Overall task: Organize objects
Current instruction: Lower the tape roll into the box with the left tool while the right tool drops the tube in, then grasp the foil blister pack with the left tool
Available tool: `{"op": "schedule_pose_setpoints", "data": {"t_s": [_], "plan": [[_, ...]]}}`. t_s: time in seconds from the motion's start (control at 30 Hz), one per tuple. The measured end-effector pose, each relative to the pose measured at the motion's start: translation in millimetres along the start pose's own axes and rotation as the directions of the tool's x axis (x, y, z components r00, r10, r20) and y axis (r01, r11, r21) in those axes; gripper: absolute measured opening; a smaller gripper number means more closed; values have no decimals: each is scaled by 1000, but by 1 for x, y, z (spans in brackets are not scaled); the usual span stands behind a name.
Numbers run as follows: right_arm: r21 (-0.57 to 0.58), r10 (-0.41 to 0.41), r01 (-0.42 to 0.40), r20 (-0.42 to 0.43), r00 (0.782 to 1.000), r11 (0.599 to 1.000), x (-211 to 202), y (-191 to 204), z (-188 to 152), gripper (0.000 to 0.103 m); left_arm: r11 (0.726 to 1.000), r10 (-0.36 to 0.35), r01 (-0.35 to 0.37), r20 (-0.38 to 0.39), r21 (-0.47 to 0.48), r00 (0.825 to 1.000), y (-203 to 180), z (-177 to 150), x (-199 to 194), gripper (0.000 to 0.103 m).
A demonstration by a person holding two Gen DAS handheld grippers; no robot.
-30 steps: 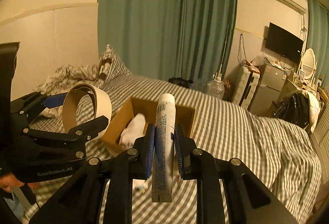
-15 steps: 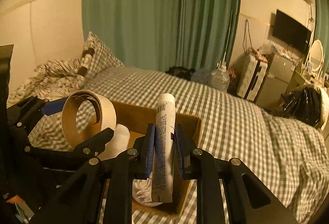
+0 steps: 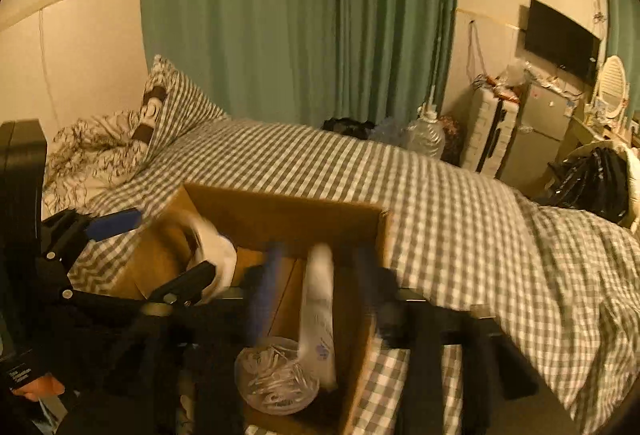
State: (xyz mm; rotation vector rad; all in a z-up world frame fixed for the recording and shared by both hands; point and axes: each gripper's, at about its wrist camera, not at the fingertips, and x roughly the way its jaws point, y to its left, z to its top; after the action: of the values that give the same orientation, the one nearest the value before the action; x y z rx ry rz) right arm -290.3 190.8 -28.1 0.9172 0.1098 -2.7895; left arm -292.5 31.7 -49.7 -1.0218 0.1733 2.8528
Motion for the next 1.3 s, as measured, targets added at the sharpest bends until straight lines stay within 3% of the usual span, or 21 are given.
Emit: {"op": "schedule_pose_setpoints", "data": {"t_s": [0.03,0.17,0.4,0.7,0.97,1.17,1.3], "plan": [[8,-2,2,12,1000,1000,-7,-1,2,66,1000,16,-16,19,-5,1000,1,2,-9,101],[16,-8,7,68,998,1000,-58,-3,14,67,999,41,-40,81,-15,996,2,12,-56,103],[12,-39,38,163,986,999,-157,-2,26,80,999,46,-43,168,-20,985,-3,24,-152,103],[9,-52,51,199,979,999,-234,1,-1,87,999,16,-11,172,-30,985,-7,2,-216,103],[12,-38,37,151,988,999,-233,-1,-57,87,998,5,2,105,-66,994,-12,-48,-201,103],[18,-51,50,60,997,999,-184,-7,-104,87,995,30,-27,31,-96,999,-17,-96,-159,103],[26,-69,69,-13,998,997,-142,-14,-133,87,996,39,-45,-64,-83,997,-25,-127,-118,103]]}}
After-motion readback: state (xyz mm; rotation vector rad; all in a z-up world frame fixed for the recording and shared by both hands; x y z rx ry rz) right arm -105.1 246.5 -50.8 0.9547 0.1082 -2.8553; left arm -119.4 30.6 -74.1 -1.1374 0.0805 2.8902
